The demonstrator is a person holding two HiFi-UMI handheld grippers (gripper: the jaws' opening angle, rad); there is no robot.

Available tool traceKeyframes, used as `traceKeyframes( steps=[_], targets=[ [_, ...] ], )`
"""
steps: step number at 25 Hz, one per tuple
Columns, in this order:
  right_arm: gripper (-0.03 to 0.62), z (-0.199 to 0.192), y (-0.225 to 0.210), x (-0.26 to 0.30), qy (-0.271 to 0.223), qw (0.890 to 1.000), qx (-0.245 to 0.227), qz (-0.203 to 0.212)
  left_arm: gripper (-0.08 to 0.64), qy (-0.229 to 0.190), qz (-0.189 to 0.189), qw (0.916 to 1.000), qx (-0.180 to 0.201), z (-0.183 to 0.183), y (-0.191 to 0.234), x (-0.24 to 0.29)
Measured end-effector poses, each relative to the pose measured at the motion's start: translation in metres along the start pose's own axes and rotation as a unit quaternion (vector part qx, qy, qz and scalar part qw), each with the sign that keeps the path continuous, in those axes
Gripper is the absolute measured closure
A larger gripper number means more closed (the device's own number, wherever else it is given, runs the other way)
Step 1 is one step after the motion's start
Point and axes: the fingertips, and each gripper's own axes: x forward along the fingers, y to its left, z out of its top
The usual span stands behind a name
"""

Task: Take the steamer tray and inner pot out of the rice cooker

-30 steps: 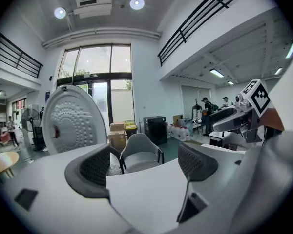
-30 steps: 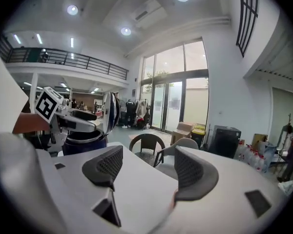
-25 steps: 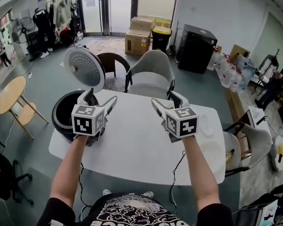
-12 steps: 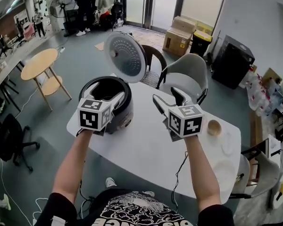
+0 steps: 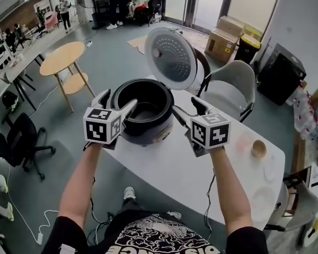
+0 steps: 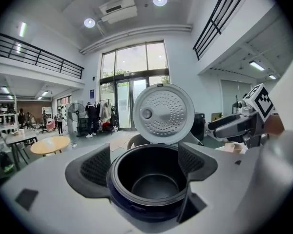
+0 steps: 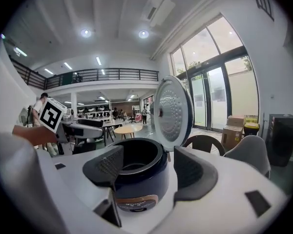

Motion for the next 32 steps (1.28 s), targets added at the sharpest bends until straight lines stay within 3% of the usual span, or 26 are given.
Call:
traceKeyframes(
  steps=[9, 17, 24, 32],
  targets=[
    [0.268, -0.007, 0.023, 0.075, 0.027, 0.997, 0.046, -0.062, 0.138, 0.009, -0.078, 0.9969, 0.010, -0.017, 0.079, 0.040],
    [0.275, -0.027, 0.036, 0.124, 0.057, 0.988, 0.084, -0.119, 0.140, 0.031, -0.163, 0.9860, 0.017, -0.045, 0.125, 0.081],
    [0.287, -0.040, 0.037, 0.145, 0.103, 0.980, 0.101, -0.136, 0.140, 0.095, -0.255, 0.9616, -0.033, -0.064, 0.136, 0.109],
    [0.321, -0.045, 0.020, 0.139, 0.137, 0.972, 0.142, -0.128, 0.201, 0.179, -0.334, 0.9204, -0.096, -0.060, 0.114, 0.120]
  ],
)
